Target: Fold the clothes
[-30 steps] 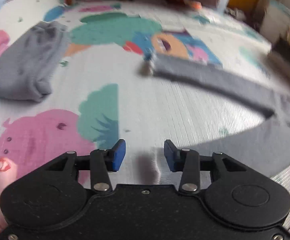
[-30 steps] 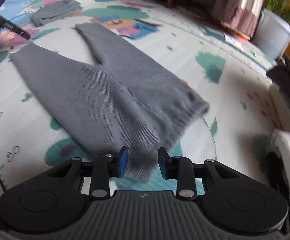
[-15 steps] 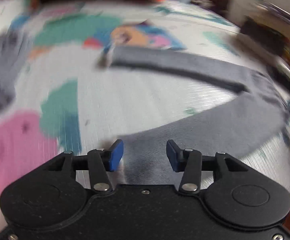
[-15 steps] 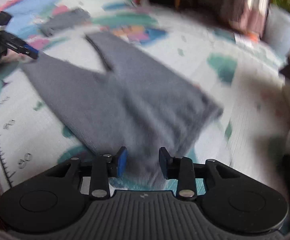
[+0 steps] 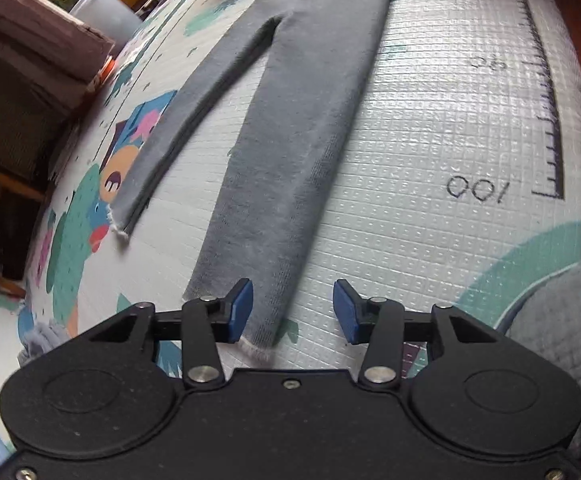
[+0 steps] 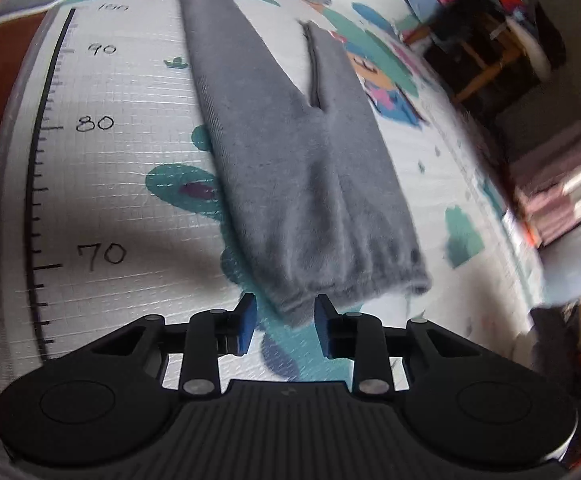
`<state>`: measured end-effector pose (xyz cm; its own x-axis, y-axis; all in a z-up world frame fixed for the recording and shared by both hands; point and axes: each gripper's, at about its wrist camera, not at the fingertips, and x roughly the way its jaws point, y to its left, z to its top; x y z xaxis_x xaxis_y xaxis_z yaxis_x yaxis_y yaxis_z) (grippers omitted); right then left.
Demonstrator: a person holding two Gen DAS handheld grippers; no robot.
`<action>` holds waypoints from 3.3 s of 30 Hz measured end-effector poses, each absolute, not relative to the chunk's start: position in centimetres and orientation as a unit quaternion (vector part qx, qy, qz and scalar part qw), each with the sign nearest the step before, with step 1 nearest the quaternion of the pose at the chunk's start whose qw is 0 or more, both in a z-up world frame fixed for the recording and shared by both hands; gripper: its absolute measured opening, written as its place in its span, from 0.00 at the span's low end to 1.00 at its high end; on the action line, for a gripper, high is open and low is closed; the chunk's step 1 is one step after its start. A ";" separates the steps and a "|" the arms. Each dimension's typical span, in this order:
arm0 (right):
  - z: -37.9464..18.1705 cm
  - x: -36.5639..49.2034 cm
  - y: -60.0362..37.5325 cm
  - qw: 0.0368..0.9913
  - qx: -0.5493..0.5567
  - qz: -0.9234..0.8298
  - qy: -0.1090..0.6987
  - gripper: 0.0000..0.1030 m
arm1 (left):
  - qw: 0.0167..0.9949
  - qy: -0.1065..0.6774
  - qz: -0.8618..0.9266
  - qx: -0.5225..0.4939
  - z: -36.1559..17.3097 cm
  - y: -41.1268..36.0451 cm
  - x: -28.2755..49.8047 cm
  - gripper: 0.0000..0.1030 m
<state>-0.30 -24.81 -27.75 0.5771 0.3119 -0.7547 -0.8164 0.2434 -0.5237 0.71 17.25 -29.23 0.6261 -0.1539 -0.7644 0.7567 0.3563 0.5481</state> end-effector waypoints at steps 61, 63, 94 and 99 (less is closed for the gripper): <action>-22.5 16.4 -30.4 0.806 -0.155 0.356 0.447 0.13 | 0.731 0.329 -0.310 0.512 -20.3 15.2 21.8 0.02; -23.2 17.2 -30.4 0.806 -0.145 0.348 0.456 0.13 | 0.712 0.349 -0.321 0.518 -21.0 14.4 23.8 0.02; -26.6 15.9 -27.3 0.837 -0.087 0.277 0.464 0.32 | 0.867 0.304 -0.263 0.296 -20.3 14.1 25.9 0.39; -26.7 13.8 -25.4 0.855 -0.091 0.271 0.433 0.37 | 0.904 0.317 -0.231 0.169 -27.4 15.4 23.5 0.58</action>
